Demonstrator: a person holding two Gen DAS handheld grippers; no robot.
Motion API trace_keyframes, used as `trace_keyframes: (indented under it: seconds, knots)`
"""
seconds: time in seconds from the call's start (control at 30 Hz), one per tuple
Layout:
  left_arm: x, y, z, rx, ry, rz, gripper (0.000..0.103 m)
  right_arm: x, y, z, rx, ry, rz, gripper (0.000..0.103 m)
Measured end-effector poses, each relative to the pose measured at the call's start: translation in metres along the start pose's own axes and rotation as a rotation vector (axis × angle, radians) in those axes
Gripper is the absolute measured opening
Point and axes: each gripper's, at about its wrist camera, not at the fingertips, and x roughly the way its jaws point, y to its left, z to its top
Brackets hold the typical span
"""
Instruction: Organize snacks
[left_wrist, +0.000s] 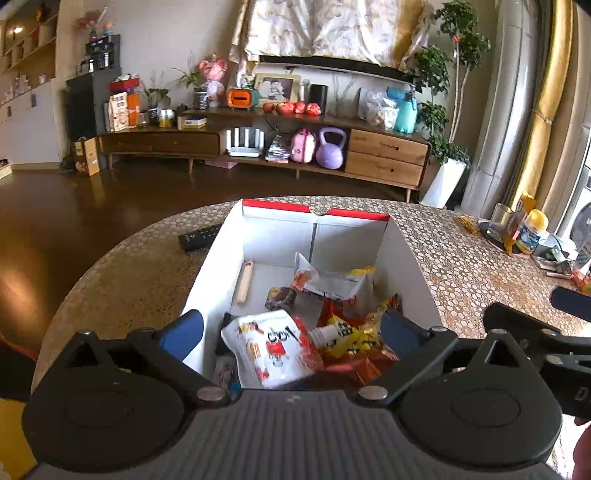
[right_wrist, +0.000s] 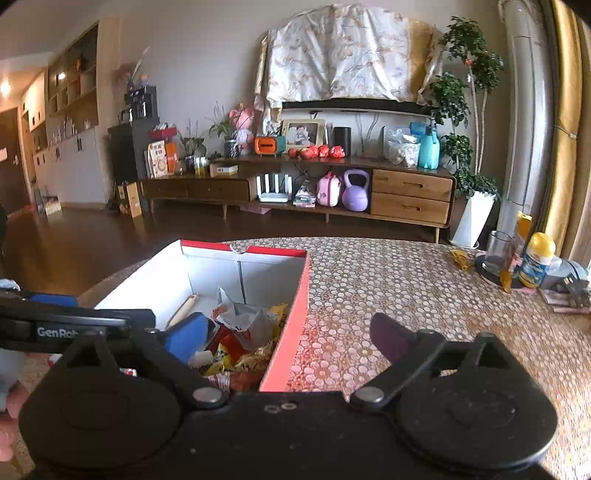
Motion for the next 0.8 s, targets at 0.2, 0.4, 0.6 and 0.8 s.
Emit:
trace_keyframes:
  seconds: [0.2, 0.4, 0.6, 0.8]
  knots:
    - [-0.020, -0.005, -0.018, -0.032, -0.013, 0.015, 0.103, -0.028, -0.013, -0.017, 0.049, -0.030, -0.009, 0.103]
    - [-0.035, -0.014, -0.030, -0.026, -0.039, 0.024, 0.103, -0.048, -0.023, -0.033, 0.087, -0.035, -0.038, 0.103]
    - [-0.045, -0.024, -0.037, -0.001, -0.052, 0.006, 0.103, -0.056, -0.028, -0.044, 0.102, -0.030, -0.051, 0.103]
    - [-0.049, -0.026, -0.044, -0.005, -0.074, 0.016, 0.103, -0.061, -0.029, -0.052, 0.107, -0.031, -0.057, 0.103]
